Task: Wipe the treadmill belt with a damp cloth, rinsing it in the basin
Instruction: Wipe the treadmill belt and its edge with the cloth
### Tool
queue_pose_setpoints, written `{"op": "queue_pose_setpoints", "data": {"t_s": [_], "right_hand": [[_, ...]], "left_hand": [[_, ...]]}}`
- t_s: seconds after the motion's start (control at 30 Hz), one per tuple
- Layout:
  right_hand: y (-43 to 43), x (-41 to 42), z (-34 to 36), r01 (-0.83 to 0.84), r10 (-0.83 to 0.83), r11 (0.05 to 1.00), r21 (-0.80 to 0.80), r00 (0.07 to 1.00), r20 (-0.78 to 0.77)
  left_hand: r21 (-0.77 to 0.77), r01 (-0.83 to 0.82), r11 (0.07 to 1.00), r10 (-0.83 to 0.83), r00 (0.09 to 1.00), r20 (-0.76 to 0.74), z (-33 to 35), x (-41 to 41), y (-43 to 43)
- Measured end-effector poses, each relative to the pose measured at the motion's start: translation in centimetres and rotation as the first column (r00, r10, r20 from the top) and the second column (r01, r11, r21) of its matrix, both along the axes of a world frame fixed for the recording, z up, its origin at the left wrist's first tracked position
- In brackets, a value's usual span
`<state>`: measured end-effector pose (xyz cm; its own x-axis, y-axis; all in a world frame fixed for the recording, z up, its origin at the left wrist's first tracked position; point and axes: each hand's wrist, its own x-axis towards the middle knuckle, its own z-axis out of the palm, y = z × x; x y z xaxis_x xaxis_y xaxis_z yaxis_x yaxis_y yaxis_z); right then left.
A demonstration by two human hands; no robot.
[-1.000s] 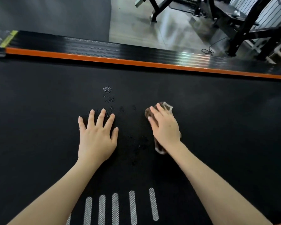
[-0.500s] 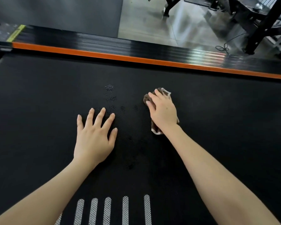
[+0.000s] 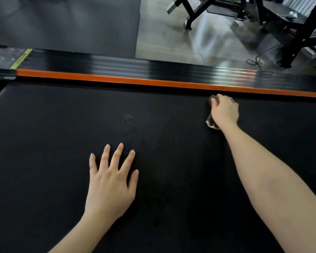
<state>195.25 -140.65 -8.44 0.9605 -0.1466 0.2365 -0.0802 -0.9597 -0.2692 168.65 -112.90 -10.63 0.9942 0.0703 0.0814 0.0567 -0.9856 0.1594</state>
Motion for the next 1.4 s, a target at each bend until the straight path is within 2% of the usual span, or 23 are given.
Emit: {"op": "queue_pose_setpoints", "data": {"t_s": [0.13,0.2,0.27,0.33,0.5,0.67,0.8,0.9,0.97,1.03,1.07,1.1,1.2,1.27,1.33,1.4], "right_hand": [[1.4,1.2,0.5,0.235,-0.232,0.971,0.043,0.970,-0.074],[3.8,0.9,1.0,0.218,-0.209,0.970,0.104,0.974,-0.092],[7.5,0.2,1.1,0.094,-0.084,0.987,0.132,0.993,-0.078],[11.2,-0.5,0.4,-0.081,0.083,0.994,0.071,0.996,-0.030],[12.7,-1.9,-0.1,-0.284,0.284,0.958,-0.048,0.959,-0.009],[11.7,-9.5,-0.9,-0.496,0.496,0.868,-0.032,0.868,0.016],[9.9,-20.6,-1.1,-0.614,0.613,0.789,0.002,0.789,0.032],[7.6,-29.6,-0.5,-0.713,0.712,0.701,-0.001,0.700,-0.049],[6.1,-31.7,-0.3,-0.792,0.788,0.609,-0.043,0.610,-0.083],[5.1,-30.1,-0.4,-0.841,0.838,0.535,-0.077,0.540,-0.082],[5.2,-28.6,-0.5,-0.842,0.839,0.534,-0.079,0.539,-0.076],[5.7,-26.8,-0.6,-0.816,0.815,0.573,-0.076,0.577,-0.057],[7.8,-21.4,-0.7,-0.588,0.587,0.808,-0.044,0.809,-0.034],[8.9,-21.0,-0.8,-0.480,0.478,0.877,-0.026,0.877,-0.048],[8.5,-24.3,-0.9,-0.539,0.539,0.842,-0.029,0.842,-0.003],[6.5,-30.3,-0.6,-0.713,0.712,0.700,-0.025,0.701,-0.046]], "left_hand": [[0.016,0.011,1.000,-0.011,1.000,0.013,-0.3,0.0,-0.1],[0.020,0.011,1.000,-0.011,1.000,0.013,-0.2,0.0,-0.1],[0.026,0.008,1.000,-0.008,1.000,0.009,-0.1,0.0,-0.2],[0.033,0.005,0.999,-0.005,1.000,0.005,0.0,0.0,-0.2],[0.034,0.004,0.999,-0.004,1.000,0.000,-0.2,0.2,-0.2],[0.013,-0.008,1.000,0.008,1.000,-0.003,0.1,0.1,-0.2],[0.007,-0.006,1.000,0.007,1.000,-0.026,0.2,0.0,-0.2],[-0.001,-0.007,1.000,0.007,1.000,-0.023,0.2,0.0,-0.1],[0.009,-0.005,1.000,0.005,1.000,-0.020,0.2,-0.1,-0.1],[0.007,-0.005,1.000,0.005,1.000,-0.007,0.1,-0.1,-0.1],[0.003,-0.008,1.000,0.008,1.000,0.002,0.1,0.0,-0.1],[-0.001,-0.011,1.000,0.011,1.000,0.010,0.0,0.1,-0.1],[-0.010,-0.010,1.000,0.010,1.000,0.017,-0.1,0.0,0.0],[-0.015,-0.005,1.000,0.005,1.000,0.021,-0.1,0.0,0.0],[-0.019,-0.008,1.000,0.008,1.000,0.024,0.0,0.0,-0.1],[-0.008,-0.001,1.000,0.001,1.000,0.022,0.1,0.0,0.0]]}}
